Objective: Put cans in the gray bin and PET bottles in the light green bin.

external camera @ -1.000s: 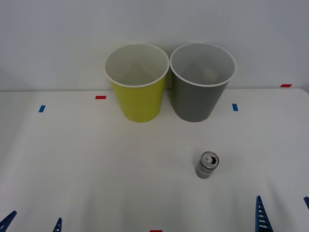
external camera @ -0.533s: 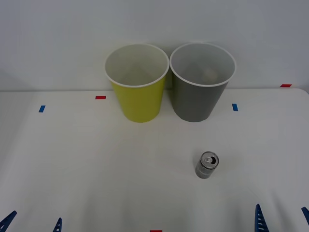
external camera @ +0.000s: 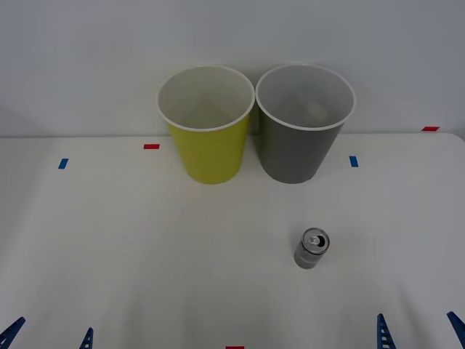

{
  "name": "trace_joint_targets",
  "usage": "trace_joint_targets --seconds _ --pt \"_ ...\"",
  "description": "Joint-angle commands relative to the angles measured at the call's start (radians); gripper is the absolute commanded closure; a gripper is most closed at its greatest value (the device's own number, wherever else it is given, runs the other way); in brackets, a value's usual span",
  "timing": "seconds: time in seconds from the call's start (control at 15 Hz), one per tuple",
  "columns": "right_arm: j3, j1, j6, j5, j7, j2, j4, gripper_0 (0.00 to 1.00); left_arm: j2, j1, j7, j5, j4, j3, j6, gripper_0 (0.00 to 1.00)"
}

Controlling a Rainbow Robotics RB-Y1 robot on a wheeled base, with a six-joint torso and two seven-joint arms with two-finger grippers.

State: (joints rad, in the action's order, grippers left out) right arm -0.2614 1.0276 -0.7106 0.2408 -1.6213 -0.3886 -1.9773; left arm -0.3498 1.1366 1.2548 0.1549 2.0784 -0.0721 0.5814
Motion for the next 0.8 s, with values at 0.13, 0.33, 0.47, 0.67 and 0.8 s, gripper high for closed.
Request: trace_joint_targets --seconds 0.13,0.33,0.47,0.67,0.8 --pt "-0.039 -0.012 -0.017 0.068 -0.132 -0.049 0.003 0.0 0.0 0.0 0.0 0.0 0.0 0.0 0.0 0.0" --pt "-0.087 -0.04 -0.017 0.115 -0.147 -0.09 0.008 0.0 0.0 0.0 0.0 0.0 0.0 0.0 0.0 0.0" --pt "-0.108 -0.113 -0.017 0.127 -0.137 -0.098 0.048 0.0 0.0 0.0 0.0 0.0 0.0 0.0 0.0 0.0" --pt "-0.151 -0.261 -0.017 0.14 -0.135 -0.102 0.129 0.0 0.0 0.0 0.0 0.0 0.0 0.0 0.0 0.0" --pt "-0.182 -0.35 -0.006 0.147 -0.135 -0.102 0.18 0.0 0.0 0.0 0.0 0.0 0.0 0.0 0.0 0.0"
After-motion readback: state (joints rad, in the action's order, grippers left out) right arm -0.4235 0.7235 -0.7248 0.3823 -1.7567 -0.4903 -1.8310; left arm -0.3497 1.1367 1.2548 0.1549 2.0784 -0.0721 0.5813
